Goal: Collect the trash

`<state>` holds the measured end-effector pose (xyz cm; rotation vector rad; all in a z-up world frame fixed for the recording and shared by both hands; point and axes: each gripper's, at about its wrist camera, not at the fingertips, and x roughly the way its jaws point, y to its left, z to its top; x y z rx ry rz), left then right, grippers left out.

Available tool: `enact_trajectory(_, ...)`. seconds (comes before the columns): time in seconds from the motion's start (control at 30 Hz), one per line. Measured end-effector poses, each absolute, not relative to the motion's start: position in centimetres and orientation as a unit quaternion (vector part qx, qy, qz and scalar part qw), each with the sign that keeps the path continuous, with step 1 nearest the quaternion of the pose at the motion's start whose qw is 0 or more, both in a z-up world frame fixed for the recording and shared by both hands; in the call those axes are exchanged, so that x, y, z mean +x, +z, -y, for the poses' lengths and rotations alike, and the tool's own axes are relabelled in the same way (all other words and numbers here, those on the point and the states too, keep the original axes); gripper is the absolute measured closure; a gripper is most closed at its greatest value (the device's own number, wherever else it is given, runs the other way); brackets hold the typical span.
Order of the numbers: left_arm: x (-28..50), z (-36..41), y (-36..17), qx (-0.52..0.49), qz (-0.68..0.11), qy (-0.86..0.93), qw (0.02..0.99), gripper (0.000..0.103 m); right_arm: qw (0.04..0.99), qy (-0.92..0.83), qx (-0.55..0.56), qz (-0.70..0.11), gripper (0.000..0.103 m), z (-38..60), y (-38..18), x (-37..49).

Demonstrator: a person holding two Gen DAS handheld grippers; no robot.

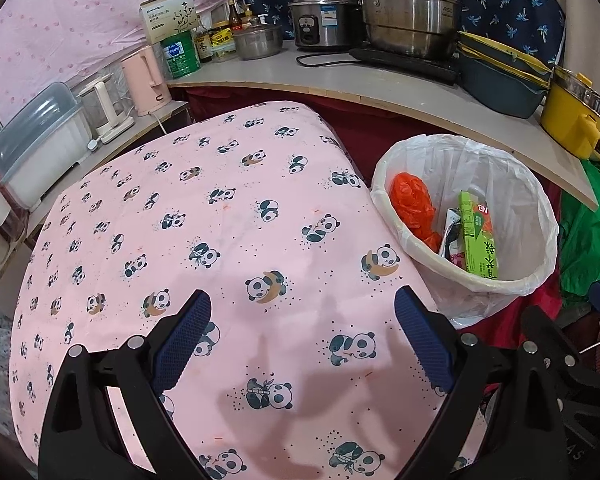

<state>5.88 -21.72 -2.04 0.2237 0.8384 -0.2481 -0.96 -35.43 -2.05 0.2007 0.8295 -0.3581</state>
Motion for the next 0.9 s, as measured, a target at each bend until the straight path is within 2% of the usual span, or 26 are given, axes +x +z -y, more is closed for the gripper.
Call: enact_trajectory(0.9,5.35,22.38,-2.49,0.115,-0.404,-0.134,0.897,0.014,0.893,-0.18,0.101,-0.399,0.012,35.43,-2.13,-1.76)
